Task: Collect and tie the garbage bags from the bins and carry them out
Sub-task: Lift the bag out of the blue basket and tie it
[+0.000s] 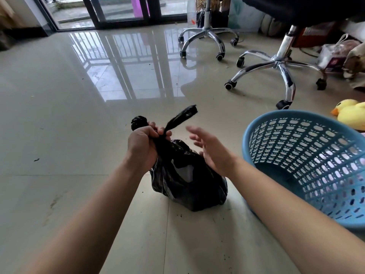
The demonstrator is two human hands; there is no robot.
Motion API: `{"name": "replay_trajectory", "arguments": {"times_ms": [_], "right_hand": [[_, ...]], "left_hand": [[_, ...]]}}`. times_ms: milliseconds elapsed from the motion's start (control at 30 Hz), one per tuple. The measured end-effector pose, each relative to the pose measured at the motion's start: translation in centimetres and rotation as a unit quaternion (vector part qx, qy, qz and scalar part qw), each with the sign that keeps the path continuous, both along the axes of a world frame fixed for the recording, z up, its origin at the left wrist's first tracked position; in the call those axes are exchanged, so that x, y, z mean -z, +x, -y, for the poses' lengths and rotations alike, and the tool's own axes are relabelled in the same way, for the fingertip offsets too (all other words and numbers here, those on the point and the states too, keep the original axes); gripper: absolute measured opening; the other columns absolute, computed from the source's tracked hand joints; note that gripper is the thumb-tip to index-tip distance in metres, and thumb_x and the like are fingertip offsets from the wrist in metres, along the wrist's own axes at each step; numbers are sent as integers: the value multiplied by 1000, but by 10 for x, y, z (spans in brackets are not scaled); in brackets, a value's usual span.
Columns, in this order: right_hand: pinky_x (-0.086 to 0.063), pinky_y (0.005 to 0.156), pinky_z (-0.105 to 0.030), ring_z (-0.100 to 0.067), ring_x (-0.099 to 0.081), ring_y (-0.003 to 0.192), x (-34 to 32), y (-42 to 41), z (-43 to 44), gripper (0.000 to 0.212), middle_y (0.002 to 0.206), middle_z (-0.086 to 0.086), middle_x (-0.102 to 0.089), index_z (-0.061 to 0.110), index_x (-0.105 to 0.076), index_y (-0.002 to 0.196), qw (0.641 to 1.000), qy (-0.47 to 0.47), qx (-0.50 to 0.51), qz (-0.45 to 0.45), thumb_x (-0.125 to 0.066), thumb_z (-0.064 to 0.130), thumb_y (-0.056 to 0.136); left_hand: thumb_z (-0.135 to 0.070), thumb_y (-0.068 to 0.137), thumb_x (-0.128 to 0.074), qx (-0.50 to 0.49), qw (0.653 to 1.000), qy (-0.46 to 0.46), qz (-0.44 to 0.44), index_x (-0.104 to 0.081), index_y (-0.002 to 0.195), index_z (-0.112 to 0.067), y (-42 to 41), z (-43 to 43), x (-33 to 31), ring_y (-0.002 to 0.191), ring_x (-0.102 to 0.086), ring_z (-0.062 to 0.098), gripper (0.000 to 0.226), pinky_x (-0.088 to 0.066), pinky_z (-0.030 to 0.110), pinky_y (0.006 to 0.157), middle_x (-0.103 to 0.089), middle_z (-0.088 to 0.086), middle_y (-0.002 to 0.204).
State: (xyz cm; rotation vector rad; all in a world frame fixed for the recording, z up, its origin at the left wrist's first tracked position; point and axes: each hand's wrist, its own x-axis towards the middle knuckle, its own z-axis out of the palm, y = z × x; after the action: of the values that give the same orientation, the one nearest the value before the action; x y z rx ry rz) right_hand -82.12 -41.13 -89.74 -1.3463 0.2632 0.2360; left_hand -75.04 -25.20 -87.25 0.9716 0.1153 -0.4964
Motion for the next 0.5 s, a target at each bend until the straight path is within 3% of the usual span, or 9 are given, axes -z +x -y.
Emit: {"name": "replay_trajectory", "arguments": {"times_ms": [67,133,200,267,367,433,500], "right_hand": [[-35,75,-10,11,-50,104,-8,9,-4,31,104,24,-57,38,-56,118,999,11,19,36,-56,53,91],[-37,85,-18,1,-52,111,-6,24,-13,23,110,16,-64,31,-67,103,996,-22,77,41,-52,47,97],[-46,87,-31,-15,-61,107,11,39,-20,31,105,1,-69,23,-67,83,982,-60,180,21,-50,44,100],[-53,91,-44,-29,-67,101,38,46,-19,38,96,-9,-70,22,-63,73,962,-82,259,-21,-47,43,100],[-53,91,-47,-37,-68,98,70,33,4,44,92,-14,-69,20,-59,66,909,-148,377,-98,-42,41,101],[-50,94,-43,-37,-65,102,79,20,14,48,101,-18,-70,16,-62,67,862,-219,438,-132,-38,39,103],[-46,91,-37,-36,-63,102,87,14,11,48,105,-19,-71,10,-69,81,837,-260,465,-126,-36,37,104]], "left_hand": [[10,78,-25,29,999,22,9,-39,74,-14,-5,0,0,60,-56,26,28,-44,32,68,-44,5,62],[6,85,-31,57,997,38,19,-46,75,-12,-12,-1,3,70,-61,28,25,-49,35,71,-53,8,68],[-10,98,-36,55,997,50,10,-61,77,-9,-16,-5,11,88,-64,27,33,-52,40,82,-68,11,86],[-25,105,-32,-15,999,24,-31,-62,66,-11,-13,-14,29,97,-65,27,51,-51,42,91,-72,15,101],[-21,104,-30,-227,963,-2,-144,-39,67,-15,0,-48,64,74,-65,27,39,-52,39,75,-65,15,81],[-17,99,-34,-323,924,114,-170,-41,69,-15,4,-71,83,64,-58,22,30,-47,33,70,-58,7,71],[-21,100,-38,-351,897,234,-131,-45,68,-15,4,-79,92,59,-53,19,34,-40,29,61,-57,4,67]]}}
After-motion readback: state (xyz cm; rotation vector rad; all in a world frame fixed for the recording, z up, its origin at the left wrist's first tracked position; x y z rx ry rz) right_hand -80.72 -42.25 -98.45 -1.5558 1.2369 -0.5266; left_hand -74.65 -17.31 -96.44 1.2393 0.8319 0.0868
